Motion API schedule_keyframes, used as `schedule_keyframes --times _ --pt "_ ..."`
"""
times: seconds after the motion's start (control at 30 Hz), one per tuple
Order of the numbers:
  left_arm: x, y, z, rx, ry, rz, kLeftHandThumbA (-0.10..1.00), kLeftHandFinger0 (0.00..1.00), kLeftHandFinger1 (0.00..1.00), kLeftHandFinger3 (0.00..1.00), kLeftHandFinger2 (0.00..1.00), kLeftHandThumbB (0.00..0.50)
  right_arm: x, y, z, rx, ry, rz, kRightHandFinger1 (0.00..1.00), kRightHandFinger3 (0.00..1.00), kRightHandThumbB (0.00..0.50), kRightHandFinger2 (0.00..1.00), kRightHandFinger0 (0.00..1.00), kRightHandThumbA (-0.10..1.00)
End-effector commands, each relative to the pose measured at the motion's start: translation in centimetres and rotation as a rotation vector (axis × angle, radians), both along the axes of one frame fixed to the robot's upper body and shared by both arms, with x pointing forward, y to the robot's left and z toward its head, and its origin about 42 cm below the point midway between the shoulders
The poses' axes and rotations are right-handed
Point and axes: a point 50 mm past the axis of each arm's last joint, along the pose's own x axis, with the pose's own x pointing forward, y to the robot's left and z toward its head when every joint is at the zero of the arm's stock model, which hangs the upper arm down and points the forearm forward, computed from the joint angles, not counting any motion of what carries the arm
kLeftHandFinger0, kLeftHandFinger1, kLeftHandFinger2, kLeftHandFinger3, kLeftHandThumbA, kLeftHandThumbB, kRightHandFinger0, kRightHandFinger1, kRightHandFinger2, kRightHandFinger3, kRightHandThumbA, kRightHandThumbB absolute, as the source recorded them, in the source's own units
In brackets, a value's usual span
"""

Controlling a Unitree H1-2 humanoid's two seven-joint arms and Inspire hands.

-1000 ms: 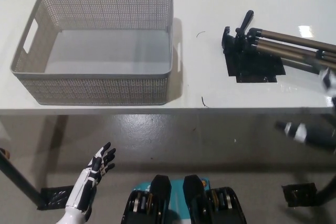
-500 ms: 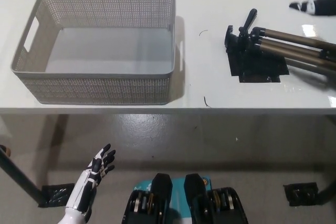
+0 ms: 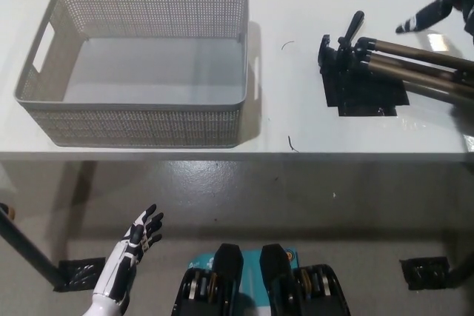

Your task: The robot uses its right hand to pick the tripod on the desk and places it into a rectangular container on the left.

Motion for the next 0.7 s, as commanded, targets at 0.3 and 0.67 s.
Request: schedule_keyframes --times 0.3,0.67 --pt "-0.3 0.3 1.2 -0.009 -0.094 -0.056 1.0 1.0 1.0 1.0 1.0 0.285 1.6 4.5 4.1 -0.056 0.199 0.121 1.0 1.0 0.381 1.0 1.0 1.0" --pt "-0.3 0.3 1.4 -0.015 -0.098 -0.062 1.0 1.0 1.0 1.0 1.0 0.253 0.0 5.8 -5.9 -0.285 0.374 0.074 1.0 1.0 0.486 1.0 1.0 1.0"
